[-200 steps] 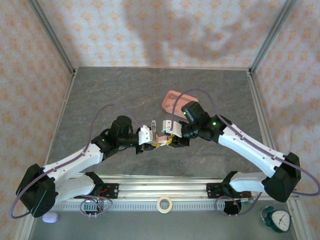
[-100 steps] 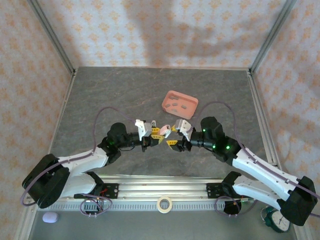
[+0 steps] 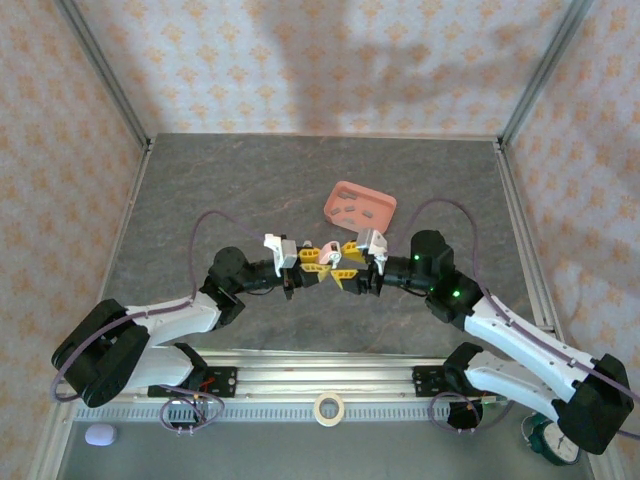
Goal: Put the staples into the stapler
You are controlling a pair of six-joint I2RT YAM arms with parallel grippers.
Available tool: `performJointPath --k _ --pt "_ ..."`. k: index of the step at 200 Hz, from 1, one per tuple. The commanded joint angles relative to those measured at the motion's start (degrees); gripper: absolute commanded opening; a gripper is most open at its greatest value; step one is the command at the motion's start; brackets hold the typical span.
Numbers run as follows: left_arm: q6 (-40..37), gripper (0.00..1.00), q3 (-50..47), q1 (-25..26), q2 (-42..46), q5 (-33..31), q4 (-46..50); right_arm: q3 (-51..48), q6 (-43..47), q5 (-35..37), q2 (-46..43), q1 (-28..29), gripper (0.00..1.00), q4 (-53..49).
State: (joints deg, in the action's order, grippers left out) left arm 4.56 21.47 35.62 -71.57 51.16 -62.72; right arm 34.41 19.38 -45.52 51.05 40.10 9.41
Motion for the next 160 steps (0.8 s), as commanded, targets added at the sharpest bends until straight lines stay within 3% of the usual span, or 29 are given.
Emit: performJointPath --k 1,91,160 --pt "-0.2 0.09 0.5 0.5 1.1 4.5 -2.3 0.4 -0.7 -5.5 0.1 0.2 0.49 6.1" --pt "0.7 0.09 1.3 0.6 1.1 8.3 -2.6 1.8 -0.1 -6.9 2.0 -0.3 0.50 6.5" --pt "1.0 0.09 2.0 0.9 1.0 8.8 -2.4 2.0 0.5 -3.7 2.0 -0.7 0.38 5.1"
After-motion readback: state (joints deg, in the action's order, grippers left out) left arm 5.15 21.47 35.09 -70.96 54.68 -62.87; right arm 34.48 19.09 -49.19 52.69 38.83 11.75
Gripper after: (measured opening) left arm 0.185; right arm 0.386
